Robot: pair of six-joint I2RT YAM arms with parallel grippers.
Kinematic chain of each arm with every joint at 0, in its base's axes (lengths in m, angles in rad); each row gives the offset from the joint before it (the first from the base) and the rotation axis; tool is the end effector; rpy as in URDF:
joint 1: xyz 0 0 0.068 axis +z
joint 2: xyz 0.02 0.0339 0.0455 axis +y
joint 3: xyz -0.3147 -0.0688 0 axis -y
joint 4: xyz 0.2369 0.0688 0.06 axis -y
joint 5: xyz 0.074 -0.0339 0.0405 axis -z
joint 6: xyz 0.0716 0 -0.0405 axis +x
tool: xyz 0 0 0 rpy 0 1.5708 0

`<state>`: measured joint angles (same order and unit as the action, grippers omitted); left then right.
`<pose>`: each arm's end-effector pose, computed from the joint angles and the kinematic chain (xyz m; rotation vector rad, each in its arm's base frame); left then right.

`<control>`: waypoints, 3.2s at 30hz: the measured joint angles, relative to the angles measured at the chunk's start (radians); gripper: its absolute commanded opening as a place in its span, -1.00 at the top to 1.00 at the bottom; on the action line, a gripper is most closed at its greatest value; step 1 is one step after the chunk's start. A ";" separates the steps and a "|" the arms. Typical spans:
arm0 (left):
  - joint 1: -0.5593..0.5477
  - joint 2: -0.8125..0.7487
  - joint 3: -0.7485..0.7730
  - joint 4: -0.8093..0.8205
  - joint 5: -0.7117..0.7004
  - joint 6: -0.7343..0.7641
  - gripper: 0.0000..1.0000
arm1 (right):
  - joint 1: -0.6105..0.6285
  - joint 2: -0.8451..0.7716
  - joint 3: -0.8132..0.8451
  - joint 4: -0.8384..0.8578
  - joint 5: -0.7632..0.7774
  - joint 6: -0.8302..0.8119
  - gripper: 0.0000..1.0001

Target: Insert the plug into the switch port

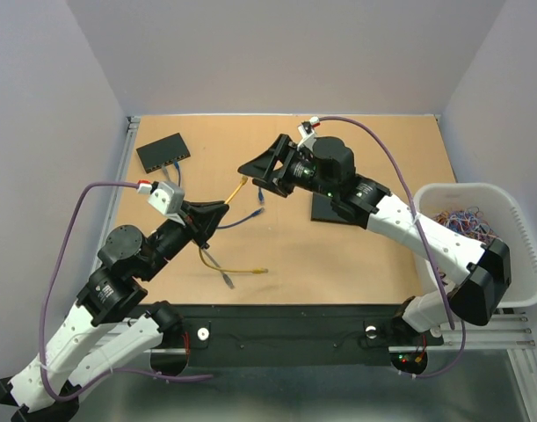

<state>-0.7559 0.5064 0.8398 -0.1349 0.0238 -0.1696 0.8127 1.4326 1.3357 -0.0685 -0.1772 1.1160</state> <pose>0.0656 -0.0642 0.4291 0.4293 1.3509 -0.7877 0.2389 0.2706 0.4382 0.1539 2.0061 1.4977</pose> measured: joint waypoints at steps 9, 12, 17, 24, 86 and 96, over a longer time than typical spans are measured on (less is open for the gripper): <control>0.000 0.000 0.000 0.000 -0.005 0.001 1.00 | 0.000 0.015 -0.062 0.170 -0.125 0.087 -0.12; 0.000 0.000 0.000 0.000 -0.006 0.001 1.00 | 0.000 0.027 -0.084 0.232 -0.150 0.116 0.03; 0.000 0.000 -0.007 0.000 -0.002 0.001 1.00 | 0.000 0.036 -0.109 0.294 -0.168 0.155 0.50; -0.002 0.002 -0.010 -0.011 0.037 0.002 0.73 | 0.000 0.036 -0.109 0.348 -0.158 0.150 0.99; -0.012 0.034 -0.332 0.760 0.604 -0.375 0.07 | -0.007 0.075 -0.339 1.366 -0.785 0.252 0.99; -0.016 0.066 -0.357 0.811 0.633 -0.405 0.14 | -0.006 0.132 -0.316 1.373 -0.799 0.385 0.99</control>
<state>-0.7715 0.5728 0.4824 0.6762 0.6567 -0.5747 0.8070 1.5646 1.0199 1.3045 -0.9764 1.5013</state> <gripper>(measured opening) 0.454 0.166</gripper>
